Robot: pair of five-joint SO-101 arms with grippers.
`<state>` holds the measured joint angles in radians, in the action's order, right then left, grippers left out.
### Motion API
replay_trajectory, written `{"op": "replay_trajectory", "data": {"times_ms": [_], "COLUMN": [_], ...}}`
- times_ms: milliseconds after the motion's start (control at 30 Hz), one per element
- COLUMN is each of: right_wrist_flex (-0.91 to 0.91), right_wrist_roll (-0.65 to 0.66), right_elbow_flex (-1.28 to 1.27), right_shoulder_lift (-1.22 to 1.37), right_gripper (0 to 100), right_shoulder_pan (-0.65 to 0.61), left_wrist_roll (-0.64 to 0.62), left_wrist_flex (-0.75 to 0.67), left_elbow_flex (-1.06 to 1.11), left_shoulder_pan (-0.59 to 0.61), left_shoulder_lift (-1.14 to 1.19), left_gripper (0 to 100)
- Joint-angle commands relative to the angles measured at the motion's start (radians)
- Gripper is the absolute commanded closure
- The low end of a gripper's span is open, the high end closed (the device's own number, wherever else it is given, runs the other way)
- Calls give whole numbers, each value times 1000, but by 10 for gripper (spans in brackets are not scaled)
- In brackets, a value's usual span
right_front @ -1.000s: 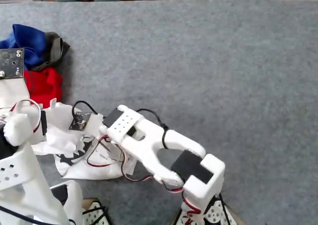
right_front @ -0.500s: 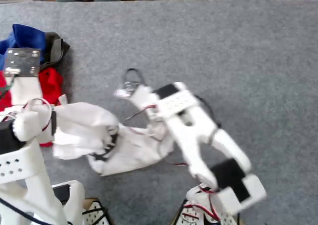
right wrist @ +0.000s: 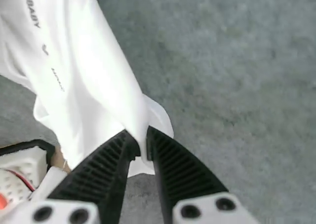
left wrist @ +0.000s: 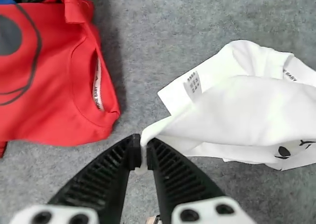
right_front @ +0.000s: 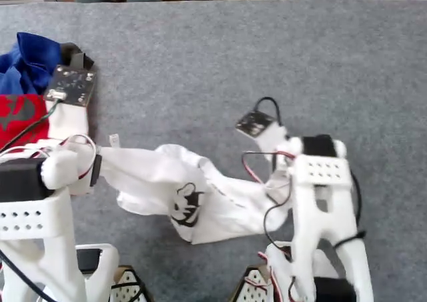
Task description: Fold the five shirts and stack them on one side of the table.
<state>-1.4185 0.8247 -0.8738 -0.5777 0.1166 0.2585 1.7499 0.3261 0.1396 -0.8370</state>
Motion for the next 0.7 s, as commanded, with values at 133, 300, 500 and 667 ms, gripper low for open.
{"op": "replay_trajectory", "data": {"times_ms": [133,300,500,667], "right_wrist_flex": [-51,-52,-54,-126], "right_wrist_roll": [127,170,210,216], "right_elbow_flex": [2,-4,-47,-56], "right_shoulder_lift": [-142,-205,-216,-220], "right_gripper": [985,985,982,897], "right_shoulder_pan": [249,367,334,186], "left_wrist_roll": [-12,-12,-5,25], "left_wrist_flex": [-14,-15,-15,-15], "left_elbow_flex": [4,68,142,147], "left_shoulder_pan": [-25,-24,-19,90], "left_shoulder_lift": [3,3,3,3], "left_gripper": [971,971,971,971]}}
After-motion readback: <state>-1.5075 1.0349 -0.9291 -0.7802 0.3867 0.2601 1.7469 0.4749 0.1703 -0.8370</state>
